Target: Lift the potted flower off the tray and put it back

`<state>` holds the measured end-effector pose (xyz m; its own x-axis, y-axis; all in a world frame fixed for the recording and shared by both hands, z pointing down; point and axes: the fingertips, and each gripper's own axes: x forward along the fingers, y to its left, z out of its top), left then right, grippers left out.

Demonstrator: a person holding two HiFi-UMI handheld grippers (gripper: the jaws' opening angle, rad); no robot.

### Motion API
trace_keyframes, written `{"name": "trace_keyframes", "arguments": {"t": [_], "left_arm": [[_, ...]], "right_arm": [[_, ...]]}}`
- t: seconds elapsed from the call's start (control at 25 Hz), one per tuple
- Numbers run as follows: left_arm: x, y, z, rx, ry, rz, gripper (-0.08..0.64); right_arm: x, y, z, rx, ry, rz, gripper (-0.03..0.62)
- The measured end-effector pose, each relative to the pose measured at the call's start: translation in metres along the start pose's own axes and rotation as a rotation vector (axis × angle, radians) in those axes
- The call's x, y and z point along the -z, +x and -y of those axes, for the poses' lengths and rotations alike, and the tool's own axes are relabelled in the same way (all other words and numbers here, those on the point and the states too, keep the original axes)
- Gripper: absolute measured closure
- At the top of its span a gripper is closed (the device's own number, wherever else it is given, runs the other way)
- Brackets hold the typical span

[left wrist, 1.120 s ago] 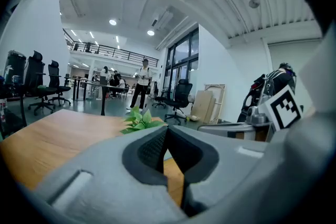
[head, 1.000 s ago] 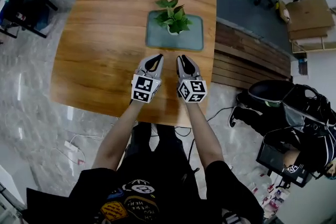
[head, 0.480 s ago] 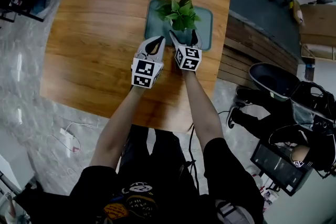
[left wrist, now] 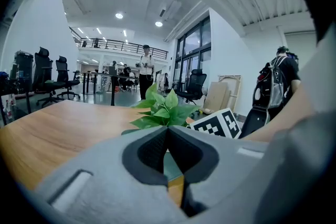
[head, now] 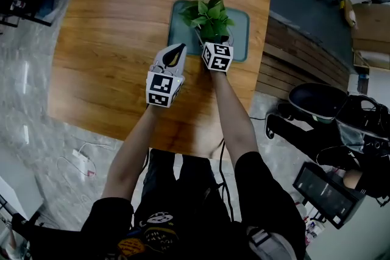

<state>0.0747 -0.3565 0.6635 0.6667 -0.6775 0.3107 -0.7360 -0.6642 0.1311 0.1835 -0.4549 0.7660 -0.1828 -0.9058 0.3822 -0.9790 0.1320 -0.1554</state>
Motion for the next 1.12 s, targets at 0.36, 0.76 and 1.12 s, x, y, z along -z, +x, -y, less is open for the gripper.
{"name": "trace_keyframes", "arguments": {"t": [0.36,0.76,1.12], "left_arm": [[-0.005,-0.013,-0.003,-0.008,0.014,0.006,0.557],[-0.080,-0.067,0.020,-0.020,0.021,0.072,0.557],[-0.145,-0.162,0.091,0.015,0.081,0.110,0.557]], "right_arm": [[-0.024,-0.016,-0.008,-0.040,-0.016,0.114,0.117],[-0.122,-0.122,-0.046,-0.107,-0.022,0.254,0.117],[-0.165,-0.285,-0.079,-0.088,0.008,0.229,0.115]]}}
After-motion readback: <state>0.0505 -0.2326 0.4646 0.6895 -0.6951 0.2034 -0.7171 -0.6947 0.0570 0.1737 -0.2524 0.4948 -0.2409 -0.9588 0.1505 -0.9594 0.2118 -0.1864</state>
